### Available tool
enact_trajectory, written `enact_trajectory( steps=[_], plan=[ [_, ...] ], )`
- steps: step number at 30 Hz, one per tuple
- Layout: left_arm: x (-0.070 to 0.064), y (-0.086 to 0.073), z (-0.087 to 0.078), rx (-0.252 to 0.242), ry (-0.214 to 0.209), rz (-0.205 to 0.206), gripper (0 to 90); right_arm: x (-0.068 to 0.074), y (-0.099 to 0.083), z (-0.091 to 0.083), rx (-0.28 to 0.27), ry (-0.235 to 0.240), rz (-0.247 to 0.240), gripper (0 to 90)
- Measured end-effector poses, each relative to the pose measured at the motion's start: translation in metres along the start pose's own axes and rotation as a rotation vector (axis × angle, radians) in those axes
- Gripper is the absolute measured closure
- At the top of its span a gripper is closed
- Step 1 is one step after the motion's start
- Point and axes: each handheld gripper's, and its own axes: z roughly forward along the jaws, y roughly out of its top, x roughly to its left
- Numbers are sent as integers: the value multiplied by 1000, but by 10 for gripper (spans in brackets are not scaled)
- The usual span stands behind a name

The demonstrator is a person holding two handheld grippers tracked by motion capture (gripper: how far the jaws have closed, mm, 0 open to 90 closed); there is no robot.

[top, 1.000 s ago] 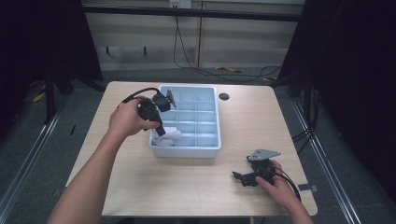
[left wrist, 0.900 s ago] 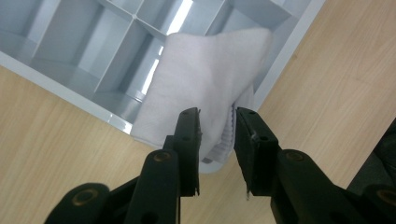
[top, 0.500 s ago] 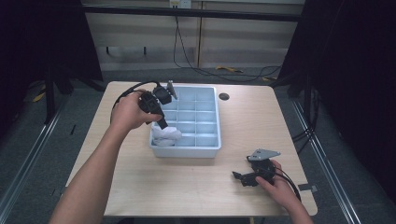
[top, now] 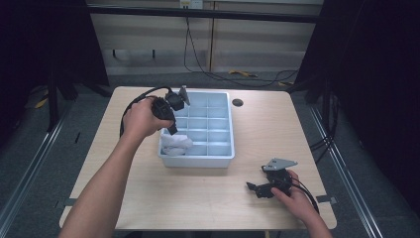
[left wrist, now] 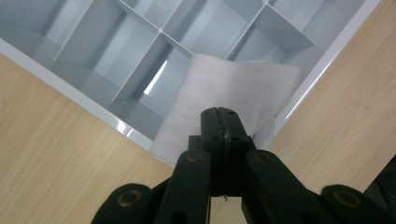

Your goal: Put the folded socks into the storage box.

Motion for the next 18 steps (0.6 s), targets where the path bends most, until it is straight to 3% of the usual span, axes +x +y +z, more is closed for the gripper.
enact_trajectory(
  steps=[7, 18],
  plan=[
    [0, 5, 8, 48, -13, -26, 900, 0, 0, 0, 0, 0, 0, 113],
    [-1, 10, 17, 86, 2, -14, 900, 0, 0, 0, 0, 0, 0, 113]
  ],
)
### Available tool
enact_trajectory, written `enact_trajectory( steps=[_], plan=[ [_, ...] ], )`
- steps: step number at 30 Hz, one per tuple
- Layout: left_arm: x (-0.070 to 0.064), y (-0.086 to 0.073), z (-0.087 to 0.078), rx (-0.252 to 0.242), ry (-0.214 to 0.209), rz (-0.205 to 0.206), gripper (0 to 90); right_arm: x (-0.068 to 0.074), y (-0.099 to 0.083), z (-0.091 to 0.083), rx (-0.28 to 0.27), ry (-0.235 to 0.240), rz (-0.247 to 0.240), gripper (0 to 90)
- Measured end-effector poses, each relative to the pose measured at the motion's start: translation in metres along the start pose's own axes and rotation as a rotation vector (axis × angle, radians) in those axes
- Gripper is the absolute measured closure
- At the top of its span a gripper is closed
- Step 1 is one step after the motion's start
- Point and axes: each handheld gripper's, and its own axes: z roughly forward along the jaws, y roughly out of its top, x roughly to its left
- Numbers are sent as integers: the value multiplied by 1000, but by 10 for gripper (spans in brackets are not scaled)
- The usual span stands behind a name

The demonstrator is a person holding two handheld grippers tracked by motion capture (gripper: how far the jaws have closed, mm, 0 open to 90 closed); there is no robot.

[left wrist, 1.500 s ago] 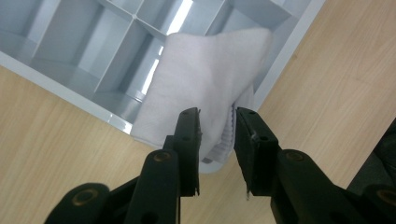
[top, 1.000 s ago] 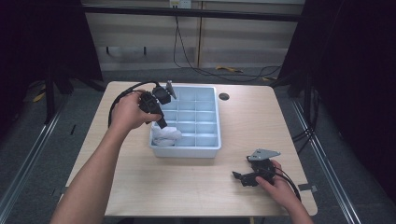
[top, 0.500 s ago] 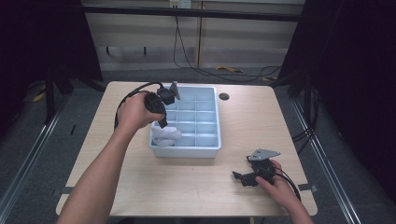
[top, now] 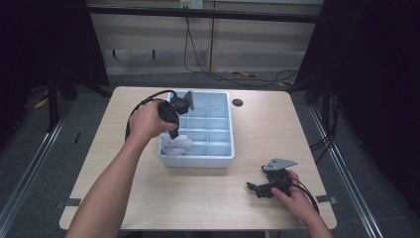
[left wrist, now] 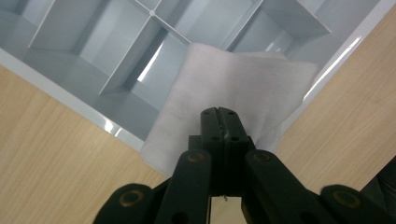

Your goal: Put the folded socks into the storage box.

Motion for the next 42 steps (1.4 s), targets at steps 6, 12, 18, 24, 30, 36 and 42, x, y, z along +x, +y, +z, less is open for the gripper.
enact_trajectory(
  steps=[6, 12, 18, 24, 30, 36, 42],
  plan=[
    [-1, 2, 3, 12, -3, 4, 900, 0, 0, 0, 0, 0, 0, 113],
    [0, 1, 15, 31, 4, 3, 900, 0, 0, 0, 0, 0, 0, 113],
    [-1, 3, 23, 54, 8, 7, 900, 0, 0, 0, 0, 0, 2, 113],
    [-1, 2, 33, 65, -3, 0, 900, 0, 0, 0, 0, 0, 1, 113],
    [0, 0, 38, 62, -1, -1, 900, 0, 0, 0, 1, 1, 1, 113],
    [1, -2, 44, 64, -18, -11, 900, 0, 0, 0, 0, 0, 1, 113],
    [-1, -6, 48, 52, -24, -9, 900, 0, 0, 0, -2, -1, -3, 113]
  ],
)
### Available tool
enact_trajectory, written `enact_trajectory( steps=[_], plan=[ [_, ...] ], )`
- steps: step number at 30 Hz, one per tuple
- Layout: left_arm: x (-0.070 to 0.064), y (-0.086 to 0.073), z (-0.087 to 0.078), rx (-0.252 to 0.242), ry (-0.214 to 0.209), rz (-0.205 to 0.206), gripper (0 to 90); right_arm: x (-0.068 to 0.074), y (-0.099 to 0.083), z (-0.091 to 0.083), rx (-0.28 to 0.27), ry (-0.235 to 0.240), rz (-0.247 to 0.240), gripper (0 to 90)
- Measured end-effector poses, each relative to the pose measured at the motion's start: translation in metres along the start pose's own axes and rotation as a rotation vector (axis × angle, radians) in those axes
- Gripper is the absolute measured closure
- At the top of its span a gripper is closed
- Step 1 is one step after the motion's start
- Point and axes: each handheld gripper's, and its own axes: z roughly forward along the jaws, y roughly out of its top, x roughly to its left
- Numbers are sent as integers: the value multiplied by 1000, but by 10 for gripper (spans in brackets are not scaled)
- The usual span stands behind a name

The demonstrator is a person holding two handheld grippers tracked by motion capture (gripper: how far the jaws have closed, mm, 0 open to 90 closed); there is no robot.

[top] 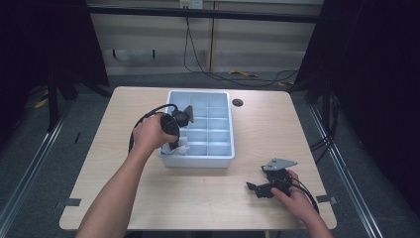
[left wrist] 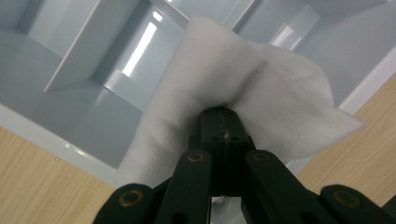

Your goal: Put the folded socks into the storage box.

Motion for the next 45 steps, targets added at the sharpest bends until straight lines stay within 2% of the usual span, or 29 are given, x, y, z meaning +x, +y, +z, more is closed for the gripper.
enact_trajectory(
  steps=[11, 14, 19, 29, 37, 38, 39, 40, 41, 42, 45],
  plan=[
    [-3, -6, 17, 5, -12, -3, 900, 0, 0, 0, 3, 0, 1, 113],
    [-2, -10, 25, 2, -29, -12, 900, 0, 0, 0, 3, 0, 2, 113],
    [0, -14, 26, -19, -45, -20, 900, 0, 0, 0, 3, 0, 2, 113],
    [0, -15, 31, -10, -40, -27, 900, 0, 1, 0, 3, 0, 3, 113],
    [-2, -17, 20, -18, -35, -22, 900, 0, 1, 0, 3, 0, 3, 113],
    [-2, -18, 11, -29, -29, -25, 900, 0, 1, 0, 3, 0, 3, 113],
    [-2, -18, 11, -29, -29, -25, 900, 0, 1, 0, 3, 0, 3, 113],
    [-2, -18, 1, -40, -20, -21, 900, 0, 1, 0, 3, 0, 3, 113],
    [-2, -18, 1, -40, -20, -21, 900, 0, 1, 0, 3, 0, 3, 113],
    [-3, -17, -10, -53, -17, -17, 900, 1, 1, 0, 3, 0, 5, 113],
    [-2, -16, -19, -56, -7, -18, 900, 1, 1, 0, 3, 0, 4, 113]
  ],
)
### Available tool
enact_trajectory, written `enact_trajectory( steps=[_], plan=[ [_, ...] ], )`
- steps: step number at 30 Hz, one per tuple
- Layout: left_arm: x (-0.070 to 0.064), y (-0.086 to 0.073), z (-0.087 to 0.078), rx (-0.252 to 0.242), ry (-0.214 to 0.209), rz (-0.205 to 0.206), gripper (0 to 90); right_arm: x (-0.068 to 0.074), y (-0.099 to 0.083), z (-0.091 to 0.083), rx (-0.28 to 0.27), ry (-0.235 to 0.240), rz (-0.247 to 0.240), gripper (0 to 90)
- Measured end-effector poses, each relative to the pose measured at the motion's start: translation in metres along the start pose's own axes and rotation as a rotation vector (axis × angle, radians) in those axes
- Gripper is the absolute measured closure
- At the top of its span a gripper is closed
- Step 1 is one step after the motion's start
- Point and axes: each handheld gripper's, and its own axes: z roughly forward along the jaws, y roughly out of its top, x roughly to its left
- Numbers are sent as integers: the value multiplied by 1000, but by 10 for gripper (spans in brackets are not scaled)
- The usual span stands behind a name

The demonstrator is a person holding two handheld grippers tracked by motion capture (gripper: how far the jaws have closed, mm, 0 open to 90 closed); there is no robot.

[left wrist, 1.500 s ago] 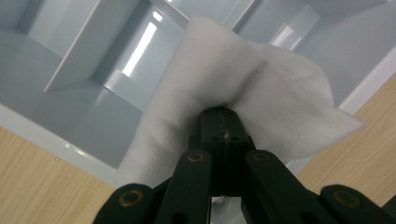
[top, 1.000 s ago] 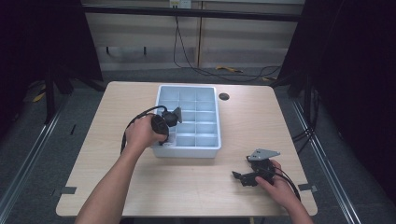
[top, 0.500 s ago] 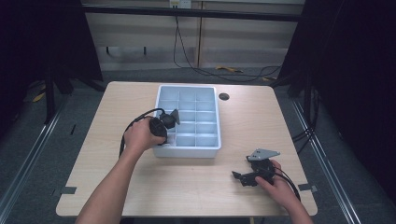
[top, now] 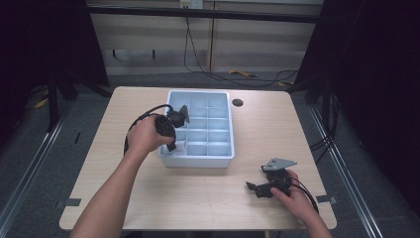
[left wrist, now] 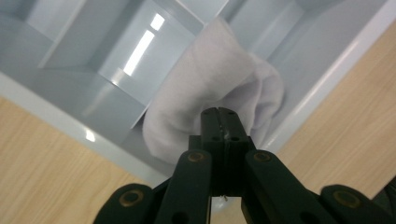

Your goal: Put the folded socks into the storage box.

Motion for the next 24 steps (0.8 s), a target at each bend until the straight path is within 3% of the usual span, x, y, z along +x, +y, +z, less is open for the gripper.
enact_trajectory(
  steps=[8, 24],
  plan=[
    [4, 8, -19, -18, 11, -10, 900, 0, 0, 0, -2, 0, -3, 113],
    [1, 23, -7, 1, 14, 0, 900, 0, 0, 0, -1, 0, 0, 113]
  ],
)
